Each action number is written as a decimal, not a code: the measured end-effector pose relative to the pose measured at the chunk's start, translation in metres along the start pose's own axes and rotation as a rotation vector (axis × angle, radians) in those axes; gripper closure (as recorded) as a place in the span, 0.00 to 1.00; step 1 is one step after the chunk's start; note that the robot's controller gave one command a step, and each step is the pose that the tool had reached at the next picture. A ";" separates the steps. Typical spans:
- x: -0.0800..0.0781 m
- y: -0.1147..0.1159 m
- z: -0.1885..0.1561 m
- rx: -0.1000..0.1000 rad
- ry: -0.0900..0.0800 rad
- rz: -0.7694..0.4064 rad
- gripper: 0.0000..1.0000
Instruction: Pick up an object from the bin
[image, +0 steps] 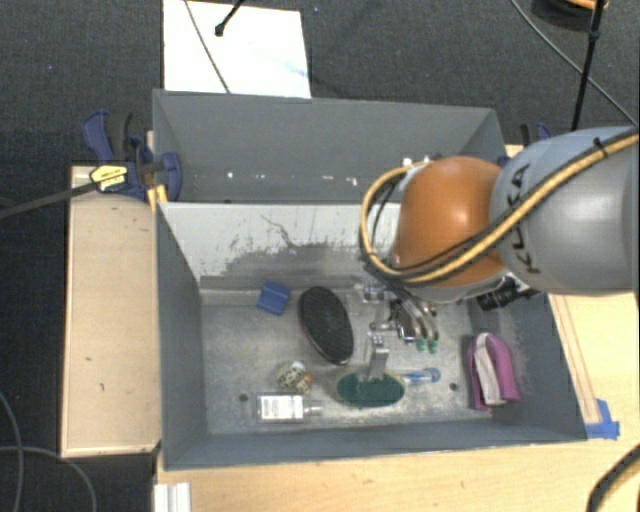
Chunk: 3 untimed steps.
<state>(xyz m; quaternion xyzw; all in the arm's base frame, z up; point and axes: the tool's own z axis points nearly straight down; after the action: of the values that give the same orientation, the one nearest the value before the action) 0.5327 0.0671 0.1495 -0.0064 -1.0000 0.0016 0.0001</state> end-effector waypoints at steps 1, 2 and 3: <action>0.052 0.009 0.076 -0.004 -0.015 0.213 0.00; 0.053 0.011 0.078 -0.005 -0.010 0.215 1.00; 0.054 0.011 0.079 -0.005 -0.004 0.219 0.00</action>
Offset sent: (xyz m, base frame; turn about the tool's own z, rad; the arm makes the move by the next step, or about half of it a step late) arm -0.0554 0.0118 -0.0795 0.2088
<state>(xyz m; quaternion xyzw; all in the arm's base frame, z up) 0.4784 0.0787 0.0705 -0.1154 -0.9933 -0.0007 -0.0023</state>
